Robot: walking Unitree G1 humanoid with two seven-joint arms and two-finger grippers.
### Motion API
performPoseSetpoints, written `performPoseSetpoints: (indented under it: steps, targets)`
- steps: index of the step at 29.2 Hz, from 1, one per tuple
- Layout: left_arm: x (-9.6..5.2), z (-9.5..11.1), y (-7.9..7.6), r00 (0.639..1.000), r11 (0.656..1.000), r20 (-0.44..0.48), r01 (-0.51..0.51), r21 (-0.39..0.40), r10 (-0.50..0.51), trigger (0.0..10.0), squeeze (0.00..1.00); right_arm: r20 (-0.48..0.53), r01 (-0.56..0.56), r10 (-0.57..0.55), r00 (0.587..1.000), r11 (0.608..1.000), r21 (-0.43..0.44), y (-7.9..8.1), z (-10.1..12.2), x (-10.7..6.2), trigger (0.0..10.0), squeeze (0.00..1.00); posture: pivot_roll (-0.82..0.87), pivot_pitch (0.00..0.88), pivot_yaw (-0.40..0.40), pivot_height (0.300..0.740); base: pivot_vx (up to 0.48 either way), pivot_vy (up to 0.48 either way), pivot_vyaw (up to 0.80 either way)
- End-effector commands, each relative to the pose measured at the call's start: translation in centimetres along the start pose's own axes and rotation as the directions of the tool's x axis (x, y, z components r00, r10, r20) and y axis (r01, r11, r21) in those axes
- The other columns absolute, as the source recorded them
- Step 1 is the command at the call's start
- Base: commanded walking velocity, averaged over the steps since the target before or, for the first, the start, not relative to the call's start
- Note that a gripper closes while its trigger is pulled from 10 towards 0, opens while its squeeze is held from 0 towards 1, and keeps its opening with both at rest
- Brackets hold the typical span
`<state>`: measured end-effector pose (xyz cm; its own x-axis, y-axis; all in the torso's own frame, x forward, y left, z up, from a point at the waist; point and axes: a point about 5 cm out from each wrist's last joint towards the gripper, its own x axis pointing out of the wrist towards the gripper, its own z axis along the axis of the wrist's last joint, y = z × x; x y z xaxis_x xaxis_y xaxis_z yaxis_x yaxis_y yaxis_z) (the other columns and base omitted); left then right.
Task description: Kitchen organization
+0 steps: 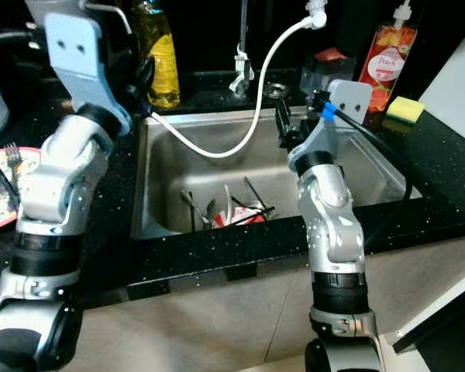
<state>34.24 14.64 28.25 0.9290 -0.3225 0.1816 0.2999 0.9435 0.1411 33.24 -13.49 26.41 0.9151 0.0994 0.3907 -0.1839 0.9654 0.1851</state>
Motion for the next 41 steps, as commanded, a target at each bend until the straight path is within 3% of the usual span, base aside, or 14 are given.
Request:
performPoseSetpoints:
  steps: [1, 7, 16, 18, 21, 29, 31, 33, 35, 36, 37, 38, 39, 41]
  targets:
    - [-0.3, -1.2, -0.4, 0.994, 0.997, -0.089, 0.066, -0.04, -0.07, 10.0, 0.0, 0.008, -0.001, 0.001, 1.0, 1.0, -0.001, 0.1, 0.1, -0.2, 10.0, 0.0, 0.04, 0.0, -0.007, 0.74, 0.0, 0.0, 0.0]
    - [-0.4, -2.4, 0.7, 0.986, 1.0, -0.169, -0.015, 0.002, 0.015, 10.0, 0.0, 0.004, -0.013, 0.013, 1.0, 1.0, -0.004, 0.2, 0.1, 0.0, 10.0, 0.0, 0.05, 0.0, -0.016, 0.74, 0.0, 0.0, 0.0]
    - [-0.7, -2.8, 0.7, 0.98, 1.0, -0.199, -0.024, 0.011, 0.025, 10.0, 0.0, 0.004, -0.005, 0.005, 1.0, 1.0, 0.001, 0.3, 0.0, -0.1, 10.0, 0.0, 0.05, 0.0, -0.007, 0.74, 0.0, 0.0, 0.0]
    - [-0.7, -2.7, -0.1, 0.979, 0.999, -0.198, 0.049, -0.019, -0.052, 10.0, 0.0, 0.008, -0.015, 0.015, 1.0, 1.0, -0.003, 0.4, 0.1, 0.0, 10.0, 0.0, 0.05, 0.0, -0.007, 0.74, 0.0, 0.0, 0.0]
    - [-1.9, -1.5, -2.7, 0.94, 0.943, -0.119, 0.304, -0.137, -0.321, 10.0, 0.0, 0.015, -0.029, 0.029, 0.999, 1.0, -0.011, 0.5, 0.3, 0.1, 10.0, 0.0, 0.04, 0.0, -0.017, 0.74, 0.0, 0.0, 0.0]
    - [-2.7, -1.8, -3.4, 0.908, 0.917, -0.135, 0.385, -0.105, -0.396, 10.0, 0.0, -0.003, -0.043, 0.043, 0.999, 0.999, -0.024, 0.3, 0.1, -0.1, 10.0, 0.0, 0.05, 0.0, -0.008, 0.74, 0.0, 0.0, 0.0]
    - [-2.5, -1.8, -3.3, 0.911, 0.921, -0.14, 0.375, -0.108, -0.387, 10.0, 0.0, -0.029, -0.127, 0.126, 0.992, 0.992, -0.019, 1.0, 0.0, -0.1, 10.0, 0.0, 0.05, 0.0, -0.008, 0.74, 0.0, 0.0, 0.0]
    - [-2.4, -1.8, -3.1, 0.911, 0.921, -0.143, 0.375, -0.101, -0.386, 10.0, 0.0, -0.083, -0.317, 0.314, 0.946, 0.948, -0.03, 2.8, -0.5, -0.9, 10.0, 0.0, 0.04, 0.0, -0.015, 0.74, 0.0, 0.0, 0.0]
    - [-2.4, -1.7, -2.6, 0.921, 0.931, -0.143, 0.349, -0.103, -0.361, 10.0, 0.0, -0.197, -0.61, 0.595, 0.78, 0.792, -0.021, 5.4, -1.4, -3.3, 10.0, 0.0, 0.04, 0.0, -0.017, 0.74, 0.0, 0.0, 0.0]
    - [-2.4, -1.7, -2.6, 0.921, 0.931, -0.143, 0.349, -0.103, -0.361, 10.0, 0.0, -0.197, -0.61, 0.595, 0.78, 0.792, -0.021, 5.4, -1.4, -3.3, 10.0, 0.0, 0.04, 0.0, -0.017, 0.74, 0.0, 0.0, 0.0]
    - [-2.5, -1.7, -2.5, 0.924, 0.934, -0.143, 0.342, -0.105, -0.355, 10.0, 0.0, -0.226, -0.669, 0.651, 0.725, 0.743, -0.008, 5.9, -1.7, -4.1, 10.0, 0.0, 0.04, 0.0, -0.017, 0.74, 0.0, 0.0, 0.0]
    - [-2.5, -1.8, -2.3, 0.928, 0.938, -0.15, 0.329, -0.107, -0.342, 10.0, 0.0, -0.276, -0.752, 0.719, 0.638, 0.659, -0.024, 6.4, -2.1, -5.3, 10.0, 0.0, 0.05, 0.0, -0.02, 0.74, 0.0, 0.0, 0.0]
    - [-2.7, -1.9, -2.1, 0.928, 0.94, -0.156, 0.325, -0.104, -0.338, 10.0, 0.0, -0.293, -0.783, 0.745, 0.599, 0.621, -0.02, 6.5, -2.3, -6.0, 10.0, 0.0, 0.05, 0.0, -0.021, 0.74, 0.0, 0.0, 0.0]
    - [-2.9, -2.1, -1.8, 0.93, 0.944, -0.167, 0.315, -0.097, -0.328, 10.0, 0.0, -0.284, -0.784, 0.753, 0.594, 0.621, 0.005, 6.4, -2.2, -6.1, 10.0, 0.0, 0.05, 0.0, -0.021, 0.74, 0.0, 0.0, 0.0]
